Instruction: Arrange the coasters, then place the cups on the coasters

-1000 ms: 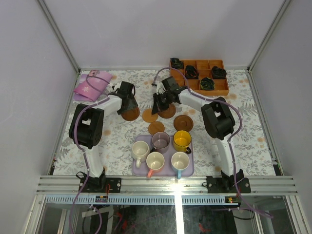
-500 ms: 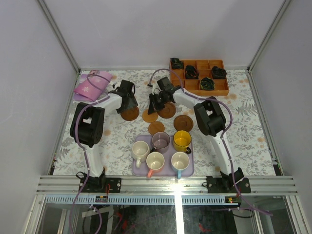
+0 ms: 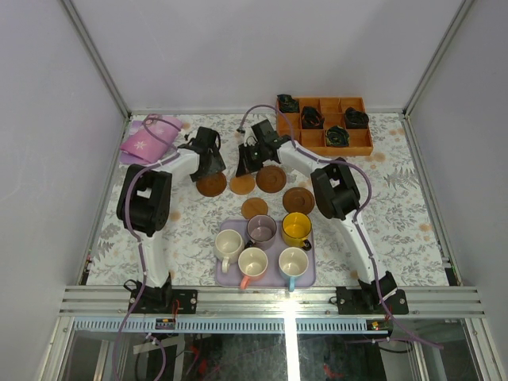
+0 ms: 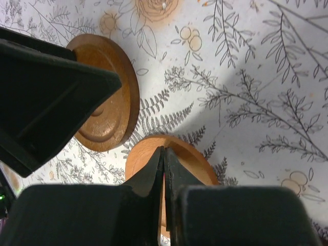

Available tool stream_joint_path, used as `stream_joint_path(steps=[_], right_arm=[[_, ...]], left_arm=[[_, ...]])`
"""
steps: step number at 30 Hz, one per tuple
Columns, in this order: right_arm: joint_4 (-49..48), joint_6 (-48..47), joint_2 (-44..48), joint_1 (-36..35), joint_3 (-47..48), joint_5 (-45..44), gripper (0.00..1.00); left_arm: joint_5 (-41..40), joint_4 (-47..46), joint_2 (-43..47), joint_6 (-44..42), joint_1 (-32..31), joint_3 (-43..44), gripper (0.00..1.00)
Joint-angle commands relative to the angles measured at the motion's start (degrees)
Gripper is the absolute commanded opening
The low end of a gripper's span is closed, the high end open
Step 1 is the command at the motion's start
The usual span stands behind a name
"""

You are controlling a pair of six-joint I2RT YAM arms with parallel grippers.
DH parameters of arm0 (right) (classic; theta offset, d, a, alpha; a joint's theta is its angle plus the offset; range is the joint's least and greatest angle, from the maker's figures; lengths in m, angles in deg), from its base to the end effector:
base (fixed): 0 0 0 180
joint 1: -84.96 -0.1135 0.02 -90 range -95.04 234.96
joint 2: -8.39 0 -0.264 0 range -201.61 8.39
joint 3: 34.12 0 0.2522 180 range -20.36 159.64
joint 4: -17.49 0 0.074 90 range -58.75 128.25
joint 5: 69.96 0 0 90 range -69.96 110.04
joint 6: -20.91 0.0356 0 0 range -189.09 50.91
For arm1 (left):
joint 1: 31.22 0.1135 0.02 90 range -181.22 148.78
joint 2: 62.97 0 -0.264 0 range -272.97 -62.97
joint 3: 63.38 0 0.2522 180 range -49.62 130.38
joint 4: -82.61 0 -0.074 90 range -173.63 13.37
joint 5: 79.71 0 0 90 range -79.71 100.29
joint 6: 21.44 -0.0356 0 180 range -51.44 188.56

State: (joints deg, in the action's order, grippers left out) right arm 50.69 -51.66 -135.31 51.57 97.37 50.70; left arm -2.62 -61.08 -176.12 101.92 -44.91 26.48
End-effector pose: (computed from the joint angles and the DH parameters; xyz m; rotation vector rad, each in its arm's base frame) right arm 0.4515 0.3193 0.1419 -0.6155 2.3985 1.0423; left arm 0.4007 -0.0894 0.1628 -0.5165 2.5170 -0.0121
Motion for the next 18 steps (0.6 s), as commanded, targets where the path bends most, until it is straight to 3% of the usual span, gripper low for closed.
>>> stream_joint_path(steps=[1, 10, 18], right_arm=[[1.2, -0.5, -3.8, -0.5, 3.9, -3.8, 0.0], [0.3, -0.7, -3.4, -0.1, 6.7, -3.4, 0.0], [-1.5, -4.0, 10.1, -0.1, 0.0, -4.0, 0.02]], left_arm=[[0.3, 2.2, -3.4, -1.1, 1.4, 1.1, 0.73], [1.4, 1.8, -4.3, -1.3, 1.6, 2.3, 0.73], [1.5, 0.4, -5.6, -1.3, 2.1, 4.3, 0.73]])
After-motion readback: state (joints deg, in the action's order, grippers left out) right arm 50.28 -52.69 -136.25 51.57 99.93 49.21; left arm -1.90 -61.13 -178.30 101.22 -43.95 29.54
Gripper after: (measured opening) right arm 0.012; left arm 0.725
